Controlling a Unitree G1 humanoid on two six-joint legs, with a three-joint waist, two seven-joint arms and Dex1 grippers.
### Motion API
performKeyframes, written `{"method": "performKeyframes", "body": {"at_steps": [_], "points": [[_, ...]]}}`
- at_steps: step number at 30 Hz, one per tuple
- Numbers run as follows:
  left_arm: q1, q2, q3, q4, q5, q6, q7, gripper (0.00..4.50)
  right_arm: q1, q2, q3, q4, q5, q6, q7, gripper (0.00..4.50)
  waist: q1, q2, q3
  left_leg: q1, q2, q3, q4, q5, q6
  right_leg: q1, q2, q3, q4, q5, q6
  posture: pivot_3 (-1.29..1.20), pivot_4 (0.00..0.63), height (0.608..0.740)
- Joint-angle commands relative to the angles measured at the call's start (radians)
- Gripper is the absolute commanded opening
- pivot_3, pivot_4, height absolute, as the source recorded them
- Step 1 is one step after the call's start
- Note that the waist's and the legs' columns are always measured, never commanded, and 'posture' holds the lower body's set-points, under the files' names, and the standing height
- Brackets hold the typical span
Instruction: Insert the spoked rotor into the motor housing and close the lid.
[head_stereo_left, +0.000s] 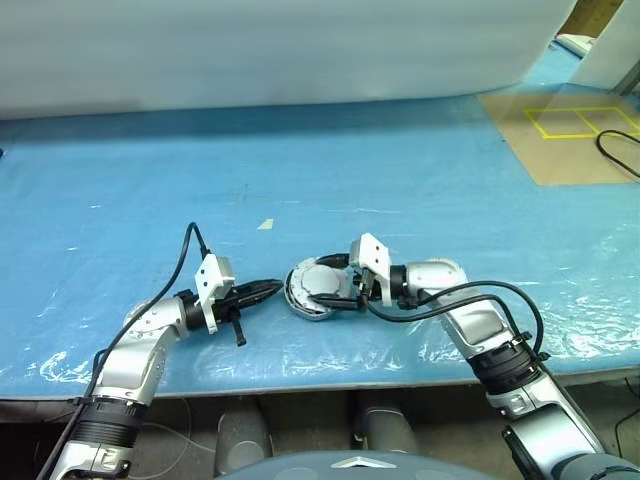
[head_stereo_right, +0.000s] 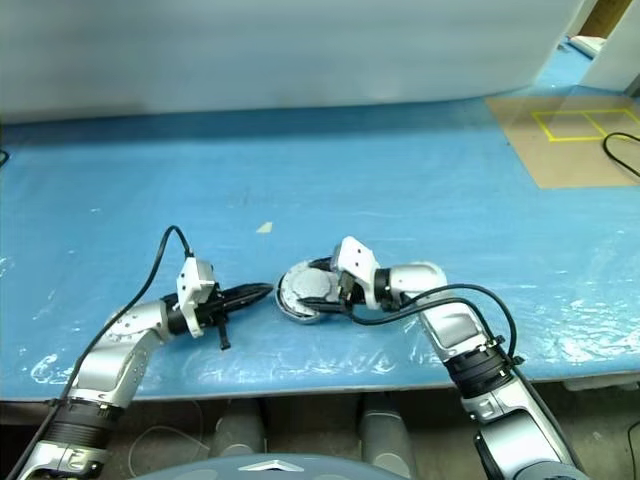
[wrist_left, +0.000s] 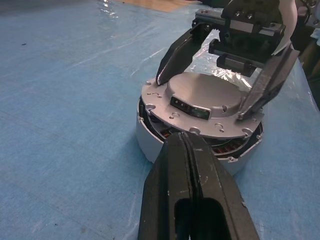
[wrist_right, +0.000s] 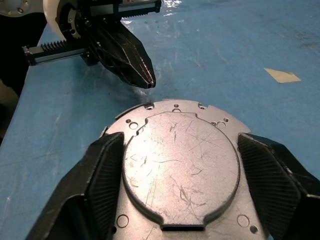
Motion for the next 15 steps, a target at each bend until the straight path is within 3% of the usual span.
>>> {"method": "performKeyframes", "body": {"at_steps": [1,15], "points": [[-0.002,0.009,0.026,-0.013,-0.018,-0.018,0.005,0.0,-0.005,0.022,0.002,-0.012,-0.006,-0.004,-0.024,2.97,-0.001,0.0,0.0,0.0,0.0,0.0,0.0,0.0,0.0,0.0,0.0,0.0,0.0,0.0,0.0,0.0,0.15,0.74],[0.024,0.011,0.063,-0.007,-0.027,-0.023,0.03,0.0,-0.01,0.042,0.021,-0.017,-0.058,0.08,-0.096,2.97,-0.003,0.0,0.0,0.001,0.0,0.0,0.001,0.0,0.0,0.001,0.0,0.001,0.001,0.0,0.0,0.0,0.15,0.74]]}}
